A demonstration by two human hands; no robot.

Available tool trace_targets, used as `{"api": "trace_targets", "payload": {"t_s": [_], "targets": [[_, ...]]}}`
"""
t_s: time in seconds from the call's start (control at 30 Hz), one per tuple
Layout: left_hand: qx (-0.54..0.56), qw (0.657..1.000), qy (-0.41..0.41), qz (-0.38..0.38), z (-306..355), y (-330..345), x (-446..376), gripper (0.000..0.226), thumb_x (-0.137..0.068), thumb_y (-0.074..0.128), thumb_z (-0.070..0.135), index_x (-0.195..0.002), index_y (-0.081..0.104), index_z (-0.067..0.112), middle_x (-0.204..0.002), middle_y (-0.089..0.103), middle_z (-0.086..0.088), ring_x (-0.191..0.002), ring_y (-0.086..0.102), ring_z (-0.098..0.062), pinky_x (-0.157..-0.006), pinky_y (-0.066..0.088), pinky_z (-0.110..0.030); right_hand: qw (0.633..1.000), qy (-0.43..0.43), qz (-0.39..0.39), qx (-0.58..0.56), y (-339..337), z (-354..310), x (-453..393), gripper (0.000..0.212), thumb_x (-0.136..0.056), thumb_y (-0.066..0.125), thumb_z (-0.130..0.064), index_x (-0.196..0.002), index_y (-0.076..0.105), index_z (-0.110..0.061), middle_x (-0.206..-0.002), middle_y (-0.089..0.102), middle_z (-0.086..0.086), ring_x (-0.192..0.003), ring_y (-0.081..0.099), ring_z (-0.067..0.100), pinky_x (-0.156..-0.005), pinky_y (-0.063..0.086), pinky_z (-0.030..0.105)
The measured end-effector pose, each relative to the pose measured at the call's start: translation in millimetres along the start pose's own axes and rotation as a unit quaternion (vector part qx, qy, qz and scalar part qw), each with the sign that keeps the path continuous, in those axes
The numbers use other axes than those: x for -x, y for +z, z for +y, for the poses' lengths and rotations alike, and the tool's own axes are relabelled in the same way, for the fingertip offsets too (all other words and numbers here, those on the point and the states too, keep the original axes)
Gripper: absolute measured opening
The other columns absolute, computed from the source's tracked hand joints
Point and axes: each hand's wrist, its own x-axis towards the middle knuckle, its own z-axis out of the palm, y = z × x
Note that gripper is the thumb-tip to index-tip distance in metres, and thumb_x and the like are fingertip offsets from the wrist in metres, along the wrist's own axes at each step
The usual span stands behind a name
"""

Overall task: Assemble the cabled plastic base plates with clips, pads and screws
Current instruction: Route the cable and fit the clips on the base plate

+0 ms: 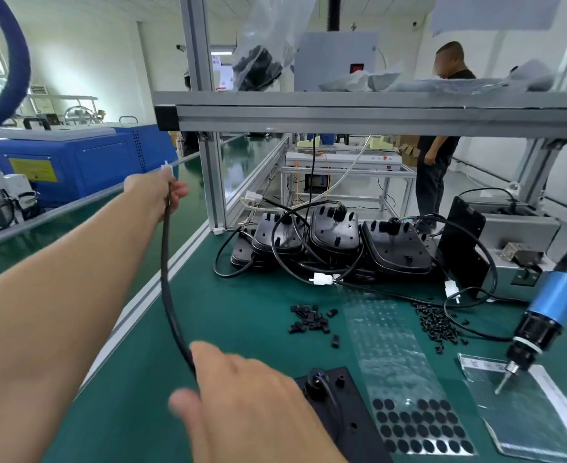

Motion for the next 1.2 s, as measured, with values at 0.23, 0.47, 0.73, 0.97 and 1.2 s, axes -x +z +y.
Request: {"api": "trace_targets", "payload": {"t_s": [0.23,0.47,0.73,0.97,1.2], "targets": [[-0.257,0.955,-0.038,-0.146,-86.5,-28.0,19.5,0.026,-0.098,0.051,0.015,-0.072,0.050,0.010,-0.057,0.054,-0.001,-0.044,0.047,-0.008,-0.039,0.036,-0.015,0.995,-0.009,0.012,0.098,-54.1,103.3,36.1,0.068,-0.085,0.038,0.010,-0.121,0.057,-0.044,-0.138,0.039,-0.031,-0.124,0.016,-0.028,-0.104,0.012,-0.001],[-0.395,0.893,0.143,-0.160,-158.8,-3.7,54.8,0.010,-0.091,0.056,0.006,-0.093,0.066,0.004,-0.074,0.063,-0.005,-0.064,0.055,-0.018,-0.065,0.046,-0.025,0.998,-0.023,-0.059,0.005,-49.3,149.8,40.3,0.038,-0.094,0.058,-0.019,-0.112,0.056,-0.052,-0.133,0.035,-0.049,-0.130,0.018,-0.026,-0.102,0.014,-0.001],[-0.547,0.736,0.366,-0.162,-189.1,24.0,119.7,0.022,-0.091,0.058,0.032,-0.110,0.069,0.027,-0.108,0.064,0.005,-0.110,0.050,-0.021,-0.088,0.042,-0.032,0.995,0.053,-0.050,-0.069,-62.2,164.9,46.3,0.026,-0.093,0.060,-0.026,-0.098,0.063,-0.051,-0.124,0.050,-0.044,-0.121,0.041,-0.020,-0.101,0.034,0.017],[-0.501,0.787,0.276,-0.234,-192.3,36.8,141.7,0.010,-0.083,0.070,0.028,-0.089,0.071,0.020,-0.079,0.055,0.013,-0.087,0.056,-0.012,-0.071,0.039,-0.018,0.988,0.064,-0.026,-0.137,-60.5,170.3,38.4,0.027,-0.090,0.065,-0.024,-0.099,0.067,-0.049,-0.119,0.058,-0.036,-0.119,0.046,-0.017,-0.102,0.034,0.014],[-0.376,0.847,0.268,-0.263,-172.9,22.9,156.5,0.017,-0.087,0.064,0.013,-0.085,0.070,0.030,-0.079,0.069,0.012,-0.070,0.059,0.000,-0.063,0.039,-0.006,0.984,0.066,0.015,-0.164,-70.7,164.3,19.3,0.032,-0.094,0.059,-0.014,-0.112,0.065,-0.039,-0.110,0.065,-0.032,-0.107,0.058,-0.012,-0.092,0.043,0.007]]}}
